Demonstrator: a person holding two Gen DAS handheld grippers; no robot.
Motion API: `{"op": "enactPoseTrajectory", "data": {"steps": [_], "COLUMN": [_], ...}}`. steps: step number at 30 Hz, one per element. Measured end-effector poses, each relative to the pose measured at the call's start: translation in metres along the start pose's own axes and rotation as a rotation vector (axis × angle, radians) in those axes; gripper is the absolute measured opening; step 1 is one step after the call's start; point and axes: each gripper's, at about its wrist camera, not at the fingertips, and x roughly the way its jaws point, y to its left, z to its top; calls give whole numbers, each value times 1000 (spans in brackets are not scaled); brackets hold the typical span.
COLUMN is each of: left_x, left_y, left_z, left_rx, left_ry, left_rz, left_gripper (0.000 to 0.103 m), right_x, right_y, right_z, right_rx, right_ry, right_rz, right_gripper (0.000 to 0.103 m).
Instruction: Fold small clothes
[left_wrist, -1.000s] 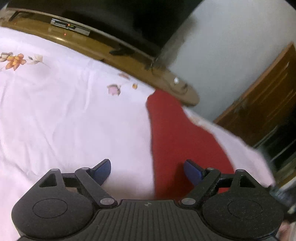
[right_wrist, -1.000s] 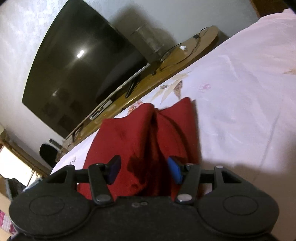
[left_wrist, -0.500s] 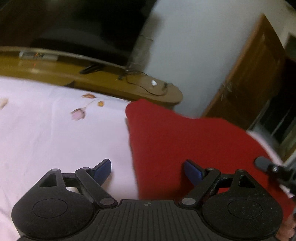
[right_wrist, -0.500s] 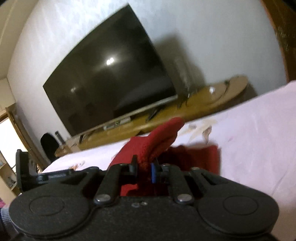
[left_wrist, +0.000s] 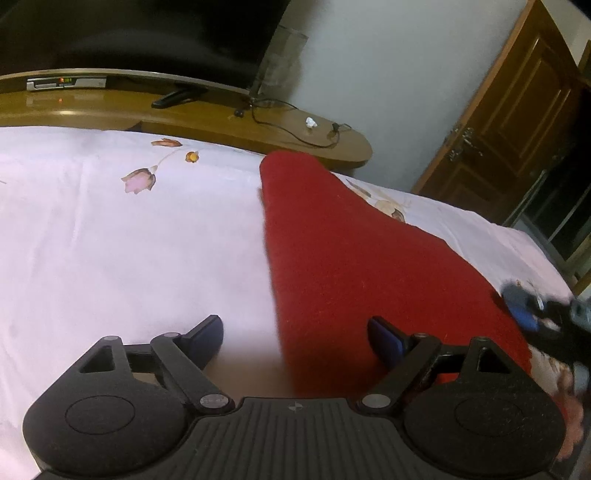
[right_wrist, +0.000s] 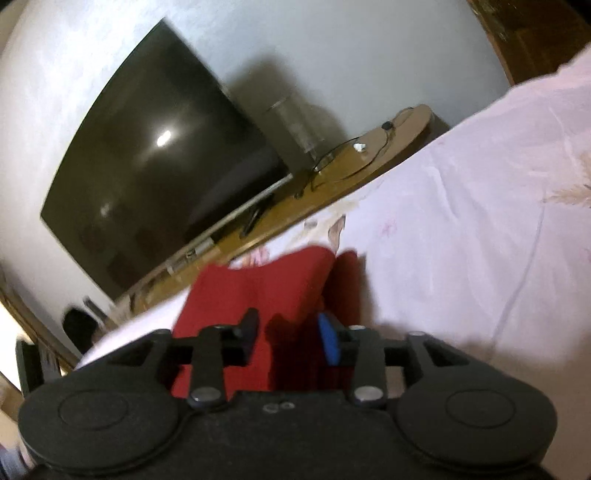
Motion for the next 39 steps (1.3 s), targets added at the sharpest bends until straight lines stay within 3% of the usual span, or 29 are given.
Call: {"op": "enactPoseTrajectory", "data": {"steps": [6,7,8,10,12,14,15,18,21,24,26,27,30,33,35,36,39], "left_x": [8,7,5,2,10,19,22,29,31,17,-4,-15,-43,-41,-30,-29,-54], "left_y": [5,5,4,0,-4,-7,-9,-13,-16,-16,-14,-11,6,12,8,7,3], "left_z": [8,10,12,15,17,17,18,20,23,24,19,15,-6,-18,-19,-20,-23], "left_rx": [1,0,5,17,25,18,22,45,57,61,83,79,13,-23,12,25,29], "left_ry": [31,30,14,-13,9,34,41,60,73,53,9,-5,-29,-14,27,24,-13], "left_rz": [-16,-10,0,9,26,28,37,56,63,65,50,42,-4,-17,15,25,19], "left_gripper": [86,86,85,86,86,89,91,96,97,97,97,97,97,97,97,97,97], "right_x": [45,51,53,38,24,34,42,44,45,45,31,22,-14,-34,-19,-11,-15], "right_y": [-32,-34,-35,-18,2,8,0,-18,-12,-6,1,7,27,41,42,39,27], "right_z": [28,28,28,29,22,10,5,-1,-3,2,10,13,4,-17,-35,-40,-38], "right_rx": [147,169,173,73,-54,-138,-119,-51,-84,-82,-102,-120,-162,-196,-262,-281,-180], "right_ry": [105,107,88,-7,-90,-66,-27,-7,2,14,-21,-34,-27,-5,68,115,110], "right_rz": [114,122,114,49,-18,-140,-174,-179,-206,-226,-215,-198,-155,-142,-218,-286,-276], "right_gripper": [41,34,8,8,8,8,8,8,11,25,42,43,43,47,37,40,40]}}
